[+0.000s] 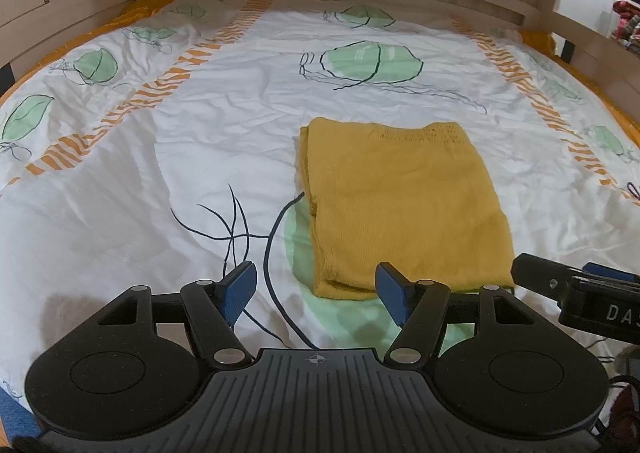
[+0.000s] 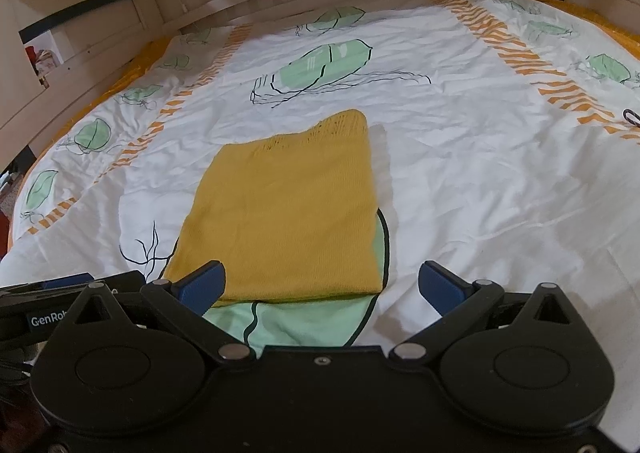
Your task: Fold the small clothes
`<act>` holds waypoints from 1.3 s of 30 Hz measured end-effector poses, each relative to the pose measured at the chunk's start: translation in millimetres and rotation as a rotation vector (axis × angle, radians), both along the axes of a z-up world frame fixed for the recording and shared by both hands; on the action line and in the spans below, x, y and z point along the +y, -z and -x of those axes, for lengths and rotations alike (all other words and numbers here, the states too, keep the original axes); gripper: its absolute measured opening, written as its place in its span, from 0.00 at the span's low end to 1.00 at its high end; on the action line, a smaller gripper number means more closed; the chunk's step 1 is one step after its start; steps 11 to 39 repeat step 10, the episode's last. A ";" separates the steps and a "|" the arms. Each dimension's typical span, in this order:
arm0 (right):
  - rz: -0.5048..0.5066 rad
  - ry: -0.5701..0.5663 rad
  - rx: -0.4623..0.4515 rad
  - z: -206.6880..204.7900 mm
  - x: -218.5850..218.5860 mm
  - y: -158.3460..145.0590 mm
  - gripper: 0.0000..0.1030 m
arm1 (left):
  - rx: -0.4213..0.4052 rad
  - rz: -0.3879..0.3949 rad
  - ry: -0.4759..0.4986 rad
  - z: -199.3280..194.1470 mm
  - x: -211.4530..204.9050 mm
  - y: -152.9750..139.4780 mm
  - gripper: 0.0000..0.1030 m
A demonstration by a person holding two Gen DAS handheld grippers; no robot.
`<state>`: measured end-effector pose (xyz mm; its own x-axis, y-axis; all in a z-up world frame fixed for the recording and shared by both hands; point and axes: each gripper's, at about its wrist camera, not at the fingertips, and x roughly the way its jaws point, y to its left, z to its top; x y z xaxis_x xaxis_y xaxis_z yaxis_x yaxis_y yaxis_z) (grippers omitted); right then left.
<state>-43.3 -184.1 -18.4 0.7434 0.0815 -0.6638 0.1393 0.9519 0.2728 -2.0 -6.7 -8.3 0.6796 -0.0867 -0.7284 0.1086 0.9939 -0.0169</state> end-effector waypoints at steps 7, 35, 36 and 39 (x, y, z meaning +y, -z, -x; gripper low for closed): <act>-0.015 0.002 0.009 -0.7 -0.7 1.8 0.99 | -0.001 -0.004 0.002 -0.9 -0.1 1.1 0.62; -0.024 0.004 0.014 -1.3 -0.7 3.0 0.99 | 0.003 -0.002 0.003 -1.5 0.8 1.8 0.62; -0.024 0.004 0.014 -1.3 -0.7 3.0 0.99 | 0.003 -0.002 0.003 -1.5 0.8 1.8 0.62; -0.024 0.004 0.014 -1.3 -0.7 3.0 0.99 | 0.003 -0.002 0.003 -1.5 0.8 1.8 0.62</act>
